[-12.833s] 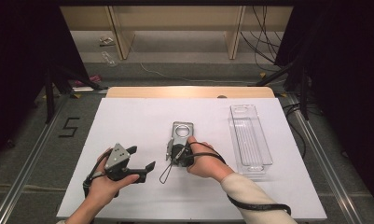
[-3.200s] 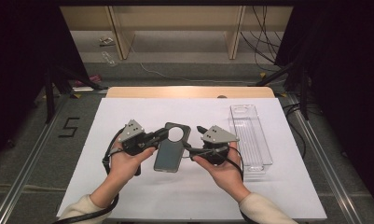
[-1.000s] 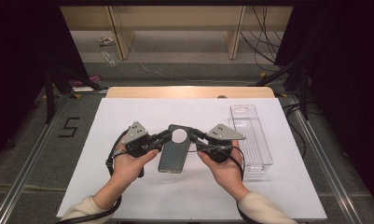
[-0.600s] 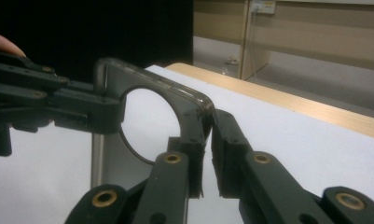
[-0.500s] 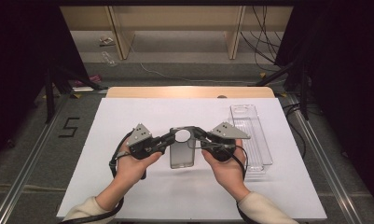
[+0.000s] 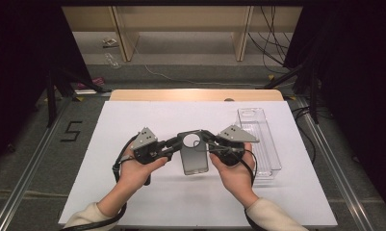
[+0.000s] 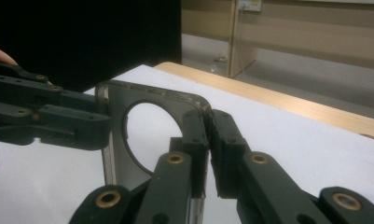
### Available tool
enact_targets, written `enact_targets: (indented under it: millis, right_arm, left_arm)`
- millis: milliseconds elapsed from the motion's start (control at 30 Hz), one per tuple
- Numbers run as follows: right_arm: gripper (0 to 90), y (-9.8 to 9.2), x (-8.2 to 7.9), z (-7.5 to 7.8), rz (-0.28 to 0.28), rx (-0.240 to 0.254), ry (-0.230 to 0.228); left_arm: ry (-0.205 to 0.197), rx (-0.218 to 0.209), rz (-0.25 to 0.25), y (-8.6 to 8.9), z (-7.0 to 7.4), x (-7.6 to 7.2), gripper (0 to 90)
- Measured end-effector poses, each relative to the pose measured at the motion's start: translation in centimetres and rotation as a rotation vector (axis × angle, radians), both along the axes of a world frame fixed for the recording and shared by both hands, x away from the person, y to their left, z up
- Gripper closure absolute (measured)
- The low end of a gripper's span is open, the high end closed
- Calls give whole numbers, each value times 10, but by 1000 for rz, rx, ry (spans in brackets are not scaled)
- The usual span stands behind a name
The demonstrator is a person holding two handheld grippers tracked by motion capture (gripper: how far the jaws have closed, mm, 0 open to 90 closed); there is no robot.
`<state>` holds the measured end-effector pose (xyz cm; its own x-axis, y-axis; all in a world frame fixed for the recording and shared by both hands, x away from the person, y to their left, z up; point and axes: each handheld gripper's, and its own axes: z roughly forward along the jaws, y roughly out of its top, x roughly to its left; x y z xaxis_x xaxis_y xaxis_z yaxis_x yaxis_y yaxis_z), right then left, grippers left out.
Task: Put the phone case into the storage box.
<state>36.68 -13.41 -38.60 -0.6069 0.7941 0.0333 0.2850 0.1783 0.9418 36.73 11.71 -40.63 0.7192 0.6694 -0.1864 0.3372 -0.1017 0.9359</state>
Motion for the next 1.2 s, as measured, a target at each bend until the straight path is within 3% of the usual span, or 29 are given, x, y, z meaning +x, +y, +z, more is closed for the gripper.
enact_targets:
  millis: [100, 267, 367, 500, 733, 867, 1200]
  right_arm:
    - [856, -1, 1, 1, -12, 1, 1]
    - [855, -5, 2, 2, -31, 4, -2]
    - [855, -7, 3, 3, -41, 8, -4]
    - [855, -9, 4, 4, -53, 11, -5]
    - [855, -13, 5, 6, -63, 18, -4]
    - [855, -15, 6, 8, -70, 24, -4]
    - [855, -22, 7, 13, -82, 46, -3]
  left_arm:
    - [16, -17, -42, 0, 2, 0, 571]
    - [4, 1, -35, 2, 5, -5, 360]
    - [7, 42, -44, 4, 4, -8, 175]
    - [-12, 98, -25, 9, 1, -11, 67]
    - [-28, 136, -2, 21, -4, -15, 46]
    - [-31, 127, 6, 28, -6, -18, 41]
    - [-81, 110, 9, 43, -5, -26, 27]
